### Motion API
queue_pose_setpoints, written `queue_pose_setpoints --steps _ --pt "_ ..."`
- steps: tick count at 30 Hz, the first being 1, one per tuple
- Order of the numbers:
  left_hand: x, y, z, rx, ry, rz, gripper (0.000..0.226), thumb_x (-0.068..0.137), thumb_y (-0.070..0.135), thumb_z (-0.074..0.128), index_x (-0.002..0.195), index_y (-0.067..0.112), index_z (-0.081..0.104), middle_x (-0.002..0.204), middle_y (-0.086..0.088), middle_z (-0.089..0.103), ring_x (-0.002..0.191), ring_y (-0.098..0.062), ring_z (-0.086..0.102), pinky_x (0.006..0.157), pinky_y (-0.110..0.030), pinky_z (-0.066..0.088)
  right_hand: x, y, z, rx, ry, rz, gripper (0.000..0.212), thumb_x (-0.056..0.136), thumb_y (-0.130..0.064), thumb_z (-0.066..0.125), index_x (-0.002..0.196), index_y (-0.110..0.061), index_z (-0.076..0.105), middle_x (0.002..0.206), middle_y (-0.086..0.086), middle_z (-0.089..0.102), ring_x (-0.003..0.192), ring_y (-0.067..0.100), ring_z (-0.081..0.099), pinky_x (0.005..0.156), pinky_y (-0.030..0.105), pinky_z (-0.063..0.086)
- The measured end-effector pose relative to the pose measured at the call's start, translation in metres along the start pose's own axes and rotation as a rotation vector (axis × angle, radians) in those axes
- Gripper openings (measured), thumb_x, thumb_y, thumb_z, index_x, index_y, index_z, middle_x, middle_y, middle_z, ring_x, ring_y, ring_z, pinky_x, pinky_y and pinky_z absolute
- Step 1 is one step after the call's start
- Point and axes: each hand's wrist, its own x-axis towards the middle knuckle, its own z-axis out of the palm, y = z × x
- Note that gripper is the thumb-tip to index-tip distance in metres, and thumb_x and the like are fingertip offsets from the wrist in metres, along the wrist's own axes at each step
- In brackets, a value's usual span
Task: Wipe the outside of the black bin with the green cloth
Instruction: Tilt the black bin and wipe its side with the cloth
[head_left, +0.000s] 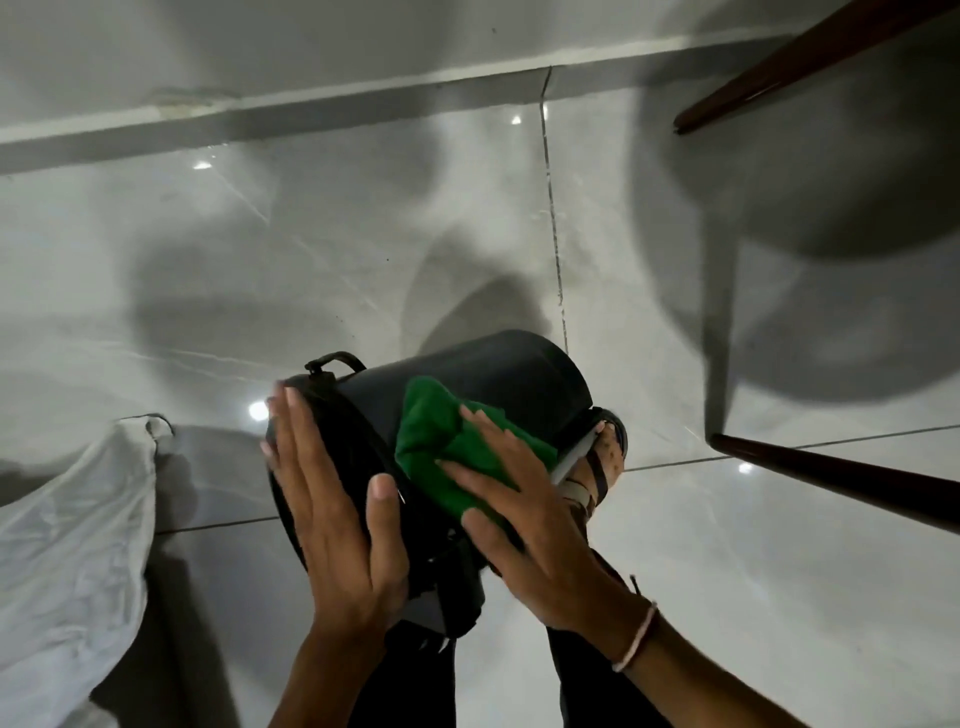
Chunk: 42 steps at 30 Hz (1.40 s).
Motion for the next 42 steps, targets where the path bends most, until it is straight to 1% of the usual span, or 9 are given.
queue_pose_setpoints --steps 8,11,16,22,27,31,33,36,42 --pt "-0.037 0.013 0.010 0.010 -0.045 -0.105 0.099 0.106 0.075 0.023 0.167 -0.004 0.025 0.181 -0.022 0.013 0.172 -0.034 0.006 0.134 -0.068 0.012 0.075 0.066 -0.046 -0.129 0.248 0.689 0.039 0.112 -0.030 0.044 0.138 -0.009 0.065 0.148 0.016 0.061 0.138 0.037 0.057 0.119 0.048 0.044" --pt "-0.032 0.009 0.009 0.007 -0.044 -0.095 0.098 0.108 0.072 0.022 0.167 -0.006 0.026 0.180 -0.022 0.014 0.171 -0.034 0.008 0.135 -0.067 0.012 0.097 0.030 -0.027 -0.153 0.061 0.450 0.045 0.108 -0.045 0.043 0.120 -0.015 0.074 0.134 0.015 0.069 0.121 0.033 0.065 0.104 0.039 0.050" --pt "-0.028 -0.022 -0.011 -0.011 -0.133 -0.031 0.093 0.109 0.070 0.024 0.169 -0.001 0.021 0.181 -0.021 0.012 0.172 -0.036 0.007 0.131 -0.075 0.016 -0.002 -0.009 0.006 -0.122 -0.076 0.013 0.043 0.111 -0.049 0.038 0.152 -0.041 0.046 0.170 -0.002 0.036 0.160 0.016 0.029 0.133 0.039 0.018" --pt "-0.045 -0.024 -0.007 0.048 -0.163 0.095 0.087 0.109 0.067 0.025 0.165 0.001 0.027 0.178 -0.029 0.015 0.170 -0.044 0.009 0.129 -0.077 0.017 0.068 0.086 -0.045 -0.299 0.077 0.627 0.041 0.110 -0.033 0.049 0.141 -0.010 0.064 0.146 0.020 0.063 0.135 0.041 0.059 0.115 0.045 0.045" --pt "-0.038 -0.010 -0.003 0.064 -0.147 0.080 0.084 0.109 0.069 0.021 0.164 0.005 0.029 0.175 -0.033 0.018 0.168 -0.049 0.011 0.128 -0.078 0.017 0.109 0.047 -0.028 -0.253 -0.147 0.466 0.044 0.105 -0.048 0.053 0.139 -0.024 0.067 0.147 0.008 0.065 0.134 0.032 0.062 0.116 0.039 0.044" --pt "-0.039 -0.004 -0.001 0.084 -0.125 0.062 0.080 0.110 0.068 0.020 0.163 0.008 0.032 0.175 -0.032 0.022 0.167 -0.048 0.015 0.125 -0.080 0.020 0.026 -0.014 -0.006 -0.122 -0.060 0.166 0.048 0.103 -0.055 0.047 0.147 -0.035 0.052 0.159 -0.004 0.047 0.151 0.003 0.036 0.129 0.027 0.017" --pt "-0.042 0.003 0.001 0.106 -0.128 0.074 0.076 0.110 0.068 0.021 0.164 0.015 0.035 0.174 -0.032 0.022 0.166 -0.048 0.017 0.125 -0.080 0.021 -0.013 -0.004 -0.007 -0.111 0.000 0.145 0.051 0.106 -0.051 0.045 0.152 -0.028 0.047 0.166 0.005 0.040 0.160 0.018 0.029 0.133 0.035 0.016" --pt "-0.047 0.006 0.000 0.225 -0.172 0.167 0.067 0.111 0.066 0.019 0.161 0.027 0.039 0.171 -0.034 0.026 0.164 -0.047 0.019 0.122 -0.082 0.022 -0.011 0.048 -0.031 -0.176 0.091 0.382 0.053 0.106 -0.041 0.054 0.148 -0.008 0.055 0.156 0.021 0.051 0.149 0.035 0.046 0.129 0.023 0.022" --pt "-0.050 0.013 0.007 0.260 -0.219 0.297 0.067 0.111 0.063 0.020 0.156 0.019 0.045 0.168 -0.035 0.031 0.167 -0.041 0.017 0.125 -0.080 0.020 0.104 0.121 -0.069 -0.113 -0.164 0.840 0.050 0.105 -0.047 0.055 0.147 -0.021 0.057 0.151 0.014 0.061 0.137 0.038 0.058 0.103 0.035 0.042"
